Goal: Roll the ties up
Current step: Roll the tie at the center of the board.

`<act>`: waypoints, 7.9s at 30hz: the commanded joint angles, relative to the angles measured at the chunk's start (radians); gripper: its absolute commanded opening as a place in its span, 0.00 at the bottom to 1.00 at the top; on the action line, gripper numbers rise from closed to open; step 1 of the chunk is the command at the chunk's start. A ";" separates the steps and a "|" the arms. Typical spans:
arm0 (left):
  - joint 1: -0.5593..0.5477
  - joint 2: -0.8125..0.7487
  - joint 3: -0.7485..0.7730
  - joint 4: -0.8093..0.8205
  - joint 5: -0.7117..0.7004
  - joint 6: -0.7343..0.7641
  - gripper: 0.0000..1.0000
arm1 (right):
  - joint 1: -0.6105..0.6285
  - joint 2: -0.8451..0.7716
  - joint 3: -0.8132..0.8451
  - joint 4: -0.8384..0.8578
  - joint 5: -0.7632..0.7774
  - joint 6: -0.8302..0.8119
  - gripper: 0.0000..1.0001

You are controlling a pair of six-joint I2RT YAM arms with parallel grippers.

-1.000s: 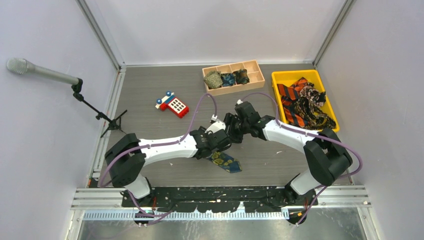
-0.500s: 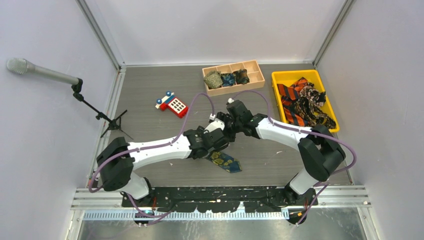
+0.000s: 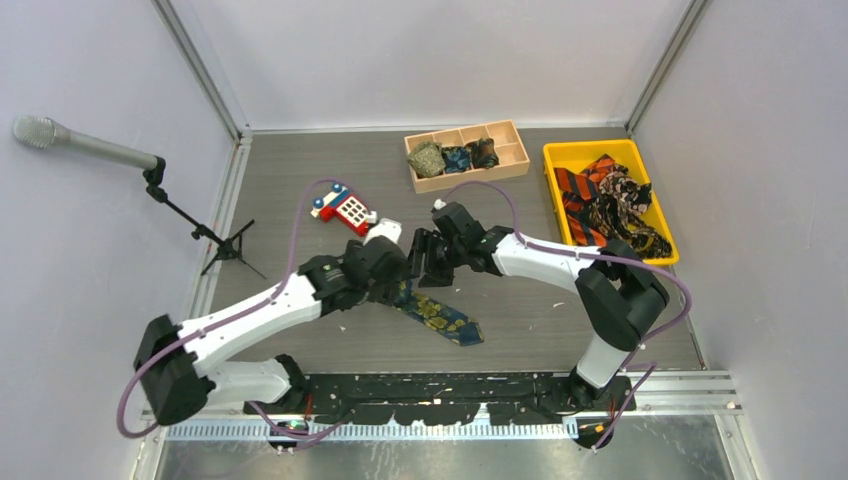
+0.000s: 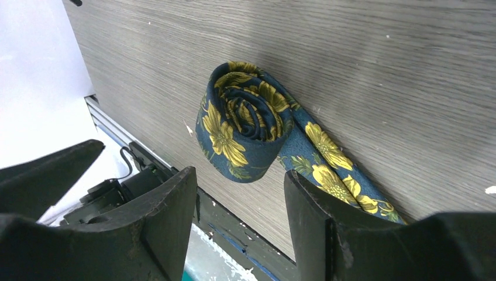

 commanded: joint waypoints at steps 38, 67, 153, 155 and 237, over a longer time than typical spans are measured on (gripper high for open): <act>0.443 -0.286 -0.283 0.348 0.538 -0.007 0.89 | 0.024 0.034 0.009 0.055 0.005 0.021 0.51; 0.473 -0.184 -0.361 0.457 0.619 -0.018 0.87 | 0.043 0.118 -0.031 0.125 -0.023 0.038 0.46; 0.548 0.094 -0.489 0.785 0.915 -0.100 0.59 | 0.047 0.121 -0.036 0.146 -0.079 0.053 0.29; 0.548 0.093 -0.485 0.780 0.914 -0.098 0.64 | 0.046 0.140 -0.036 0.149 -0.077 0.050 0.28; -0.121 0.268 -0.117 0.198 -0.213 -0.028 0.41 | -0.104 -0.151 -0.206 0.066 0.028 0.034 0.48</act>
